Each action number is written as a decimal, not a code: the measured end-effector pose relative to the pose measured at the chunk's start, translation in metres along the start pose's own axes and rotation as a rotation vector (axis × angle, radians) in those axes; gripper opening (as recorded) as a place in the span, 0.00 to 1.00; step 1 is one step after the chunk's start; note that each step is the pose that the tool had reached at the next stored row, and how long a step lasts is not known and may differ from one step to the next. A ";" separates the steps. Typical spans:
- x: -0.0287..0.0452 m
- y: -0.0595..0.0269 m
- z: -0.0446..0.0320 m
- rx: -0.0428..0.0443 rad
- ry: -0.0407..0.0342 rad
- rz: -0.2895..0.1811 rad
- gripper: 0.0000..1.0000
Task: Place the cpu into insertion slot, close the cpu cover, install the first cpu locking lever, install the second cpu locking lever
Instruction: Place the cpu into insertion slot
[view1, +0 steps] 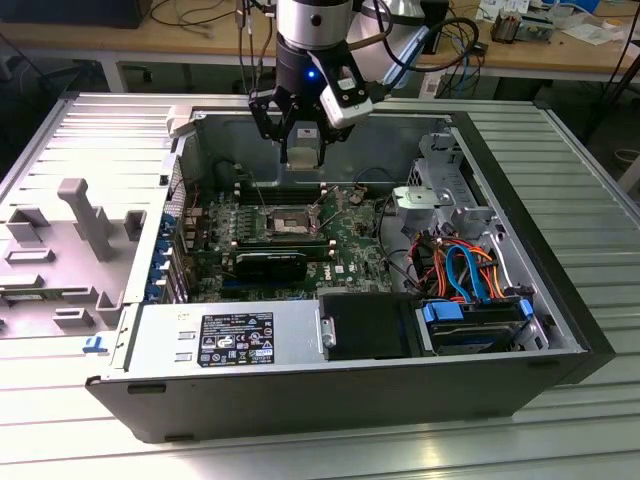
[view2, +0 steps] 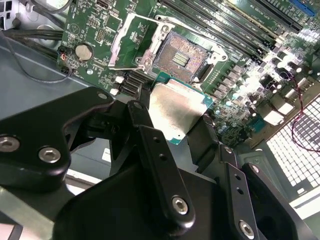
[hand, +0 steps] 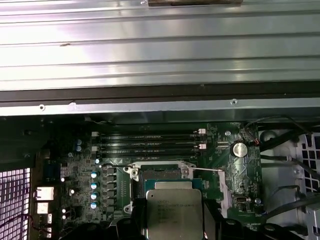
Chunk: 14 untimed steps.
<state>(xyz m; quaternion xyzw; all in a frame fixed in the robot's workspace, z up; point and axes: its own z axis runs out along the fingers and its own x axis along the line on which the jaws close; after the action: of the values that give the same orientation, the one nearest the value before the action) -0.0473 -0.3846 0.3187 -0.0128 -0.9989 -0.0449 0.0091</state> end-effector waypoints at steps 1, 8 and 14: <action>0.0000 -0.0002 0.0007 0.0001 0.0001 0.000 0.54; 0.0000 -0.0013 0.0045 0.0001 0.0000 0.000 0.54; -0.0001 -0.0022 0.0074 0.0001 0.0000 0.000 0.54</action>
<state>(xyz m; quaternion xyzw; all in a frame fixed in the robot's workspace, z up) -0.0474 -0.3861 0.3111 -0.0128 -0.9989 -0.0448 0.0091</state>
